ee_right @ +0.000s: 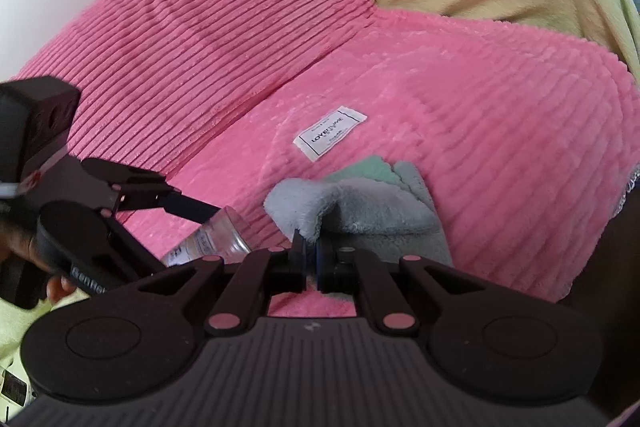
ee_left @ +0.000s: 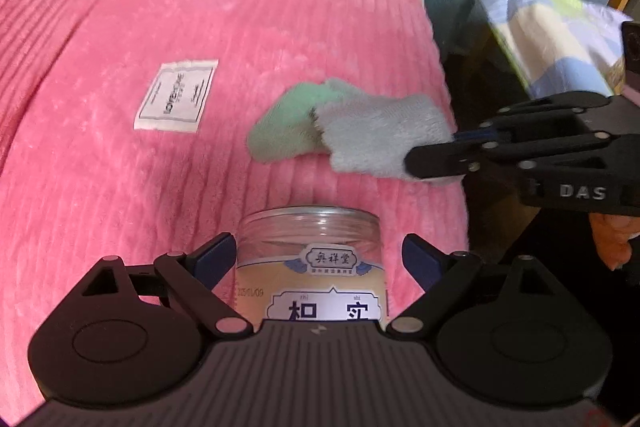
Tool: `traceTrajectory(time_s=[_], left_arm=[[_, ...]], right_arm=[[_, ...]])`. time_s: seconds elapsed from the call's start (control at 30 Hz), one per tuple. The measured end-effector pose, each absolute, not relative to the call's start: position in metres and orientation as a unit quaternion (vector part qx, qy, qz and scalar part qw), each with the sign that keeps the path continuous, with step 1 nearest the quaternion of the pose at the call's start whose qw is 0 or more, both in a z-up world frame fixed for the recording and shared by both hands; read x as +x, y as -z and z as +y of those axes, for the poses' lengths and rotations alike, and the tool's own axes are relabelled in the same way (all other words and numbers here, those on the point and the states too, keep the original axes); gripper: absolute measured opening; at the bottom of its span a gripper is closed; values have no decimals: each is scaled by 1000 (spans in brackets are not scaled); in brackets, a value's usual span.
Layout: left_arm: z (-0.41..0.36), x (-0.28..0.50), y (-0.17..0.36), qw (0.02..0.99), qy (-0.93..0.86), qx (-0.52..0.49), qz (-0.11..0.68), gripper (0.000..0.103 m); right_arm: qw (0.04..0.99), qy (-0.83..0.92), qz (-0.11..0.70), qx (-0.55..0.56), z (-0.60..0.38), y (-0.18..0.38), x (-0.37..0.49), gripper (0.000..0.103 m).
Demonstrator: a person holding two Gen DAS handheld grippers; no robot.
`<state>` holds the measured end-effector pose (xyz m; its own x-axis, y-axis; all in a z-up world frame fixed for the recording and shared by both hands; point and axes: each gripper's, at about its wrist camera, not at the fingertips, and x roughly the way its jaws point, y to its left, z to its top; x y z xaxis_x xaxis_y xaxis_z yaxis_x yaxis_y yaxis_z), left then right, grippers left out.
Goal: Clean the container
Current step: 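Turn the jar with the left gripper to show its lid while the right gripper lifts the cloth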
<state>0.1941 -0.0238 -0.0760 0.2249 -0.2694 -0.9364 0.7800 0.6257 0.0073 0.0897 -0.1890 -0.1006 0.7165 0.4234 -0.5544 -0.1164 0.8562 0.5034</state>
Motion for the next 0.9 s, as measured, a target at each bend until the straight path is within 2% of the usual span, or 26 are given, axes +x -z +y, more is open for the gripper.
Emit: traceTrajectory(time_s=[0.4,0.5,0.67,0.9], left_arm=[[-44,201,90,686,369,323,538,89],[-40,200,81,701,374,322,515,89],[-19,200,51,788,344,274,432,88],[7,184,75,841,318,213,383,87]], right_arm=[[897,-147,342,240,-197,104,88,2],[899,-143,335,241,-199,102,89,2],[904,-135,324,243,-203,98,90,2],[910,-130,310,244,-206,91,93,2]])
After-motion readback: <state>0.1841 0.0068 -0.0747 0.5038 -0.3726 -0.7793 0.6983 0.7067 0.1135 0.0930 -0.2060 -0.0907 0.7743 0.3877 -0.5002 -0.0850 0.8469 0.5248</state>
